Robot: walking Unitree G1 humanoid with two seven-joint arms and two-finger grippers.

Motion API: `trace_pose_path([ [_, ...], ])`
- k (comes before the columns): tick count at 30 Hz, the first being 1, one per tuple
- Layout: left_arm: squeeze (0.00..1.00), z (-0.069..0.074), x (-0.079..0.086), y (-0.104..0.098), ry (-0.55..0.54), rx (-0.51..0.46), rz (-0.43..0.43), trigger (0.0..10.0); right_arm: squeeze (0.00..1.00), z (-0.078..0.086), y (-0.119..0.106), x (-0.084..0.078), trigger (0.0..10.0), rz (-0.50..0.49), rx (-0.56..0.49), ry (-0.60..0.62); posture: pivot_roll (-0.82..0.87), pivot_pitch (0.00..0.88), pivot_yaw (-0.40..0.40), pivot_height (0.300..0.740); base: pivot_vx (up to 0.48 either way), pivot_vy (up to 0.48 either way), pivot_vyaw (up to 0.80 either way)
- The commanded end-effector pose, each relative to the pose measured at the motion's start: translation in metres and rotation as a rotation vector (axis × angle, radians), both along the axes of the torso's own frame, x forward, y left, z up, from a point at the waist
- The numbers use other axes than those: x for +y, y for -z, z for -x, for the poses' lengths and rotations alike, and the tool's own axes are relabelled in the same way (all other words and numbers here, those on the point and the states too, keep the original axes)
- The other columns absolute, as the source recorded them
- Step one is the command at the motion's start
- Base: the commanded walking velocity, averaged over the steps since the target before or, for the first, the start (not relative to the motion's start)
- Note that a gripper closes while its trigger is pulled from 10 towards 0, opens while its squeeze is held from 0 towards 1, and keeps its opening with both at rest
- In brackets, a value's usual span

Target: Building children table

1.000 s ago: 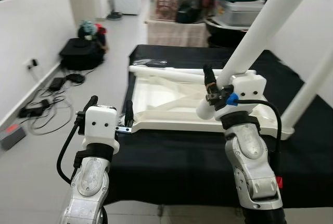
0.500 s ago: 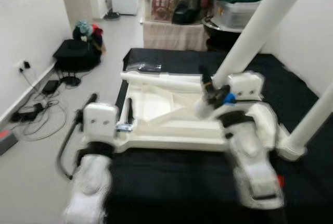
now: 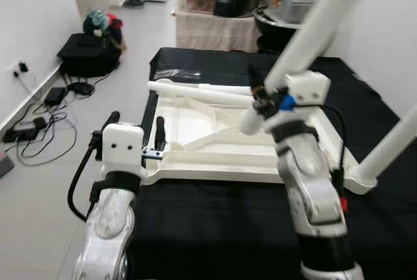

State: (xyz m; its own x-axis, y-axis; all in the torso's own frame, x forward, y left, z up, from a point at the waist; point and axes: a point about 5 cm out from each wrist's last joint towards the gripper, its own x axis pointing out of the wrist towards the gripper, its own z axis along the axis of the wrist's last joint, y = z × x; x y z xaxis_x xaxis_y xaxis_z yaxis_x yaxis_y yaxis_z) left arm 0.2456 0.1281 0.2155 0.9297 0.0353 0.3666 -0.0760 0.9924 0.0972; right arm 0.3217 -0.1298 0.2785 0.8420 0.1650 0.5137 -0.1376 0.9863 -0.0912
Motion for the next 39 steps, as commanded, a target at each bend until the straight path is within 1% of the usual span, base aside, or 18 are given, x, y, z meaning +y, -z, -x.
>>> trace_pose_path([
  [1,0.0,0.002,0.002,0.0,-0.017,0.009,-0.006,10.0,0.0,-0.008,-0.004,0.004,10.0,-0.007,0.002,-0.031,0.01,0.088,-0.106,0.74,0.0,0.0,0.8],
  [6,0.0,0.002,0.001,0.0,-0.017,0.009,-0.002,10.0,0.0,-0.016,-0.009,0.004,10.0,-0.009,0.002,-0.039,0.01,0.088,-0.106,0.74,0.0,0.0,0.8],
  [10,0.0,0.007,-0.001,-0.001,-0.017,0.013,0.001,10.0,0.0,-0.04,-0.014,0.003,10.0,0.052,0.068,-0.028,0.02,0.109,-0.125,0.74,0.0,0.0,0.6],
  [11,0.0,0.007,-0.001,-0.001,-0.017,0.013,0.001,10.0,0.0,-0.04,-0.014,0.003,10.0,0.052,0.068,-0.028,0.02,0.109,-0.125,0.74,0.0,0.0,0.0],
  [13,0.0,0.009,-0.001,0.001,-0.017,0.022,0.003,10.0,0.0,-0.05,-0.012,0.004,10.0,0.038,0.128,-0.056,0.02,0.113,-0.13,0.74,0.0,0.0,0.0],
  [16,0.0,0.011,-0.001,0.002,-0.018,0.031,0.006,10.0,0.0,-0.066,-0.004,0.007,10.0,0.06,0.303,-0.165,0.02,0.121,-0.131,0.74,0.0,0.0,0.0],
  [18,0.0,0.011,-0.001,0.002,-0.018,0.031,0.006,10.0,0.0,-0.066,-0.004,0.007,10.0,0.06,0.303,-0.165,0.02,0.121,-0.131,0.74,0.0,0.0,0.0],
  [19,0.0,0.012,-0.002,0.002,-0.015,0.035,0.004,10.0,0.0,-0.073,-0.004,0.008,10.0,0.112,0.355,-0.223,0.02,0.127,-0.138,0.74,0.0,0.0,0.0],
  [22,0.0,0.013,-0.003,0.001,-0.012,0.035,0.004,10.0,0.0,-0.077,-0.008,0.01,10.0,0.144,0.348,-0.253,0.02,0.129,-0.139,0.74,0.0,0.0,0.0],
  [28,0.0,0.016,-0.003,-0.001,-0.015,0.037,0.004,10.0,0.0,-0.084,-0.019,0.019,10.0,0.073,0.346,-0.384,0.03,0.145,-0.146,0.74,0.0,0.0,0.0],
  [30,0.0,0.017,-0.003,0.0,-0.015,0.041,-0.001,10.0,0.0,-0.085,-0.027,0.024,10.0,0.028,0.337,-0.468,0.04,0.155,-0.151,0.74,0.0,0.0,0.0],
  [31,0.0,0.018,-0.003,-0.001,-0.016,0.043,-0.003,10.0,0.0,-0.084,-0.031,0.03,10.0,-0.001,0.334,-0.555,0.04,0.163,-0.154,0.74,0.0,0.0,0.0],
  [33,0.0,0.018,-0.003,-0.001,-0.016,0.043,-0.003,10.0,0.0,-0.084,-0.031,0.03,10.0,-0.001,0.334,-0.555,0.04,0.163,-0.154,0.74,0.0,0.0,0.0],
  [34,0.0,0.02,-0.002,-0.001,-0.019,0.047,-0.004,10.0,0.0,-0.079,-0.036,0.04,10.0,-0.021,0.328,-0.744,0.04,0.181,-0.158,0.74,0.0,0.0,0.0],
  [35,0.0,0.02,-0.002,-0.001,-0.019,0.047,-0.004,10.0,0.0,-0.079,-0.036,0.04,10.0,-0.021,0.328,-0.744,0.04,0.181,-0.158,0.74,0.0,0.0,0.0],
  [37,0.0,0.023,-0.002,-0.003,-0.02,0.048,-0.005,10.0,0.0,-0.063,-0.037,0.054,10.0,0.087,0.28,-1.025,0.05,0.201,-0.158,0.74,0.0,0.0,0.0],
  [38,0.0,0.024,-0.002,-0.004,-0.02,0.049,-0.005,10.0,0.0,-0.056,-0.037,0.059,10.0,0.128,0.257,-1.118,0.05,0.204,-0.159,0.74,0.0,0.0,0.0],
  [39,0.0,0.024,-0.002,-0.004,-0.02,0.049,-0.005,10.0,0.0,-0.056,-0.037,0.059,10.0,0.128,0.257,-1.118,0.05,0.204,-0.159,0.74,0.0,0.0,0.0],
])
